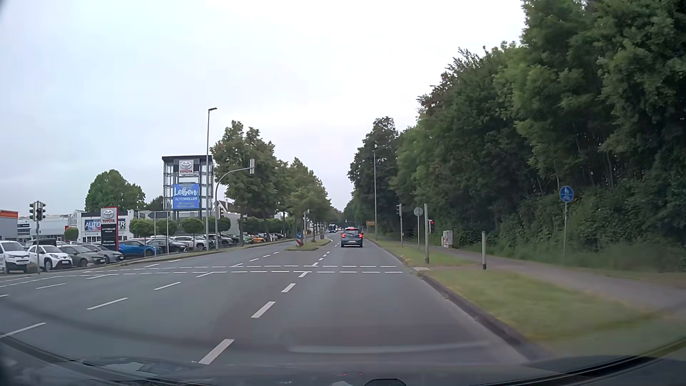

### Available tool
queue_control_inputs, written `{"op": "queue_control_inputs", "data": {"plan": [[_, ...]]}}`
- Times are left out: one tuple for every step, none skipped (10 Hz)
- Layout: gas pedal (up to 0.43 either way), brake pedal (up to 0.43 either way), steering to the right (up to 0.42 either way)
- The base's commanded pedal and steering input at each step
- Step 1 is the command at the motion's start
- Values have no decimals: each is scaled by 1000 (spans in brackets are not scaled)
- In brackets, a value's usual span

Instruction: Follow the waypoints while adhering to traffic rules and regulations

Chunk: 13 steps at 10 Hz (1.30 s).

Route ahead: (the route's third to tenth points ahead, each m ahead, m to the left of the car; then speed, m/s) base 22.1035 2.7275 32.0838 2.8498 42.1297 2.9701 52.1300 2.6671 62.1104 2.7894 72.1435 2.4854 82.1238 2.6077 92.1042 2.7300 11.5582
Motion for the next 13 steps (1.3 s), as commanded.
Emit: {"op": "queue_control_inputs", "data": {"plan": [[189,0,0],[189,0,0],[189,0,0],[189,0,0],[189,0,0],[189,0,0],[189,0,0],[189,0,0],[189,0,0],[189,0,0],[189,0,0],[189,0,0],[189,0,0]]}}
